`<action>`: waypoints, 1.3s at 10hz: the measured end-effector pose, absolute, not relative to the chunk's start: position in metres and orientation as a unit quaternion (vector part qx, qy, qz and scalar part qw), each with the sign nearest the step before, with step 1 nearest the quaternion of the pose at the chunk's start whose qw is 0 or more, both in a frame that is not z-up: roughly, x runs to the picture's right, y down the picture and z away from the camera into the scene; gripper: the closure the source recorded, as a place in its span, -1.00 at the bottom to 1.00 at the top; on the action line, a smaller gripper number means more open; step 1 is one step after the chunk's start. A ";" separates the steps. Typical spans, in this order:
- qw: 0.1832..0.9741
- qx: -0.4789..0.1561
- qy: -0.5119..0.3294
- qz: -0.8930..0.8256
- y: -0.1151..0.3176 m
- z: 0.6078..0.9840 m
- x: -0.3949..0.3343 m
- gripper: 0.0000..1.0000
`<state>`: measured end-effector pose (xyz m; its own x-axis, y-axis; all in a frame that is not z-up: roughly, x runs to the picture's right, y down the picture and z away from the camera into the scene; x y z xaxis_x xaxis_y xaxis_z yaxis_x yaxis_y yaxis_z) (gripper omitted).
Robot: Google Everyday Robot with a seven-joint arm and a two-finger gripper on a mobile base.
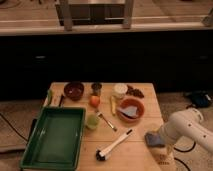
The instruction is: Place sponge in tray
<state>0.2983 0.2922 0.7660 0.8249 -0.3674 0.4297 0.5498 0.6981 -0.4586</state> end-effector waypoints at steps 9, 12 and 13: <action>0.920 -0.326 -0.126 -0.176 0.295 0.782 0.313 0.29; 0.920 -0.325 -0.128 -0.179 0.291 0.785 0.312 0.90; 0.918 -0.326 -0.129 -0.184 0.289 0.782 0.313 0.99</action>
